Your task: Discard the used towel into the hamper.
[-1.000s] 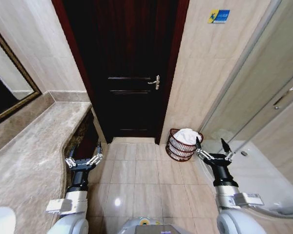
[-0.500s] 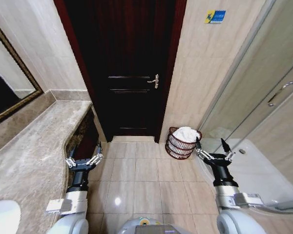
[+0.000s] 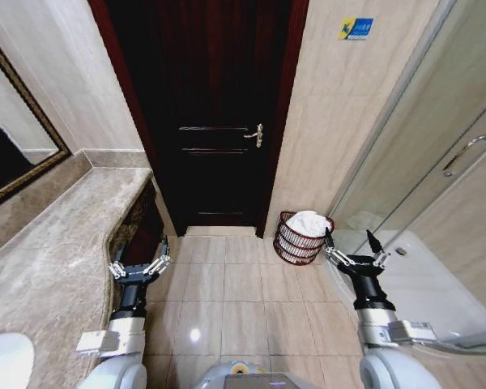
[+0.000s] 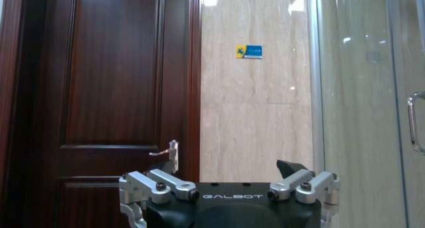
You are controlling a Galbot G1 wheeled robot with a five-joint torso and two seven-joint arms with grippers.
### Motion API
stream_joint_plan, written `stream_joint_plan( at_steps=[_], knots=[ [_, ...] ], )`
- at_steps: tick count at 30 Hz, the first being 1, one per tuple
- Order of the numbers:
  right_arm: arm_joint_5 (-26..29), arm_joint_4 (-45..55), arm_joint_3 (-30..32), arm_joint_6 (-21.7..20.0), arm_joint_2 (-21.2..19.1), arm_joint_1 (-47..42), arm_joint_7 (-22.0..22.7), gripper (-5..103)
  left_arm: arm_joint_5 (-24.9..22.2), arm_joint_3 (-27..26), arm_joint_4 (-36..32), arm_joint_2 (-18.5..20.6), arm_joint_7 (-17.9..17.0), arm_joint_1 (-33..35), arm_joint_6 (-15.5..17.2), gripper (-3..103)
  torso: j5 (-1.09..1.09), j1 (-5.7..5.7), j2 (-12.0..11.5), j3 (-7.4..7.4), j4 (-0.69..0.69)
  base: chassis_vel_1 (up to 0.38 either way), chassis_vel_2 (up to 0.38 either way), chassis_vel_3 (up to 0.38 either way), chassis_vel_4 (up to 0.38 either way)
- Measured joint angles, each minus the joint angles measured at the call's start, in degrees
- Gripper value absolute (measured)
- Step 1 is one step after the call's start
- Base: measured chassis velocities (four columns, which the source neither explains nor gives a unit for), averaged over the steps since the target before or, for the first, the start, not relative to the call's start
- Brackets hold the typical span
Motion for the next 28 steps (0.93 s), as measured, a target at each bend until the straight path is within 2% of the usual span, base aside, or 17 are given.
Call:
stream_joint_plan(
  at_steps=[28],
  knots=[
    [0.0,0.0,0.0,0.0,0.0,0.0,0.0,100,0.0,0.0,0.0,0.0,0.0,0.0,0.0,100,0.0,0.0,0.0,0.0,0.0,0.0,0.0,0.0,0.0]
  ],
)
